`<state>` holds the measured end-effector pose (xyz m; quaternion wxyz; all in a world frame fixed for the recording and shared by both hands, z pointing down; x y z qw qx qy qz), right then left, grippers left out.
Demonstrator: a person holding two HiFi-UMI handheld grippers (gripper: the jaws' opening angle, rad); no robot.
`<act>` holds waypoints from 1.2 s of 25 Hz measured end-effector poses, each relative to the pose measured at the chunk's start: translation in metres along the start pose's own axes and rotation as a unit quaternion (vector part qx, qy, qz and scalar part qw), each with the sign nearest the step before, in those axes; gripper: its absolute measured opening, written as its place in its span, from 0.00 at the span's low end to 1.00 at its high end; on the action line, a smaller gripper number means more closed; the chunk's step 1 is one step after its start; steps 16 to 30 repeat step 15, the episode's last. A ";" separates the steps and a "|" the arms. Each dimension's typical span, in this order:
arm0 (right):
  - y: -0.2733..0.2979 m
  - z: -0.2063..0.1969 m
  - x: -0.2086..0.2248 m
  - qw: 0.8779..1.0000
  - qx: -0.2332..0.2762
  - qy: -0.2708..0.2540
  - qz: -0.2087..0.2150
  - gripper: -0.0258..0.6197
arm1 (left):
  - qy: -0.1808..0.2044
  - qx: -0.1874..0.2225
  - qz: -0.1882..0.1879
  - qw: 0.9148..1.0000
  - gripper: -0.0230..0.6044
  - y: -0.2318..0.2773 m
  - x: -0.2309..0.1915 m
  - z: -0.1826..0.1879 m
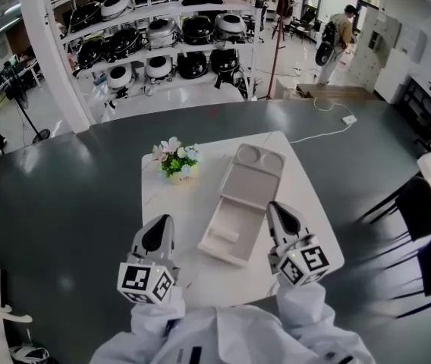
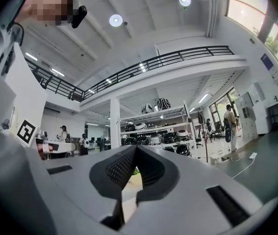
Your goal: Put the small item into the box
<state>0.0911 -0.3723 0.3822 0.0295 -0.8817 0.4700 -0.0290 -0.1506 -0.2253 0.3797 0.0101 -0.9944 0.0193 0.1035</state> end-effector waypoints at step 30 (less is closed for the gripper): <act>-0.012 -0.004 0.006 1.000 0.003 0.010 -0.007 0.03 | 0.005 -0.004 0.008 1.000 0.03 -0.006 0.002 -0.006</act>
Point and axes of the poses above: the fingertips, and each gripper's own axes: y forward along the fingers, x to its right, z out of its top, the point moved 4 cm from there along -y, backward along the fingers, and after that the axes turned 5 degrees about -y, right-handed, at the moved point
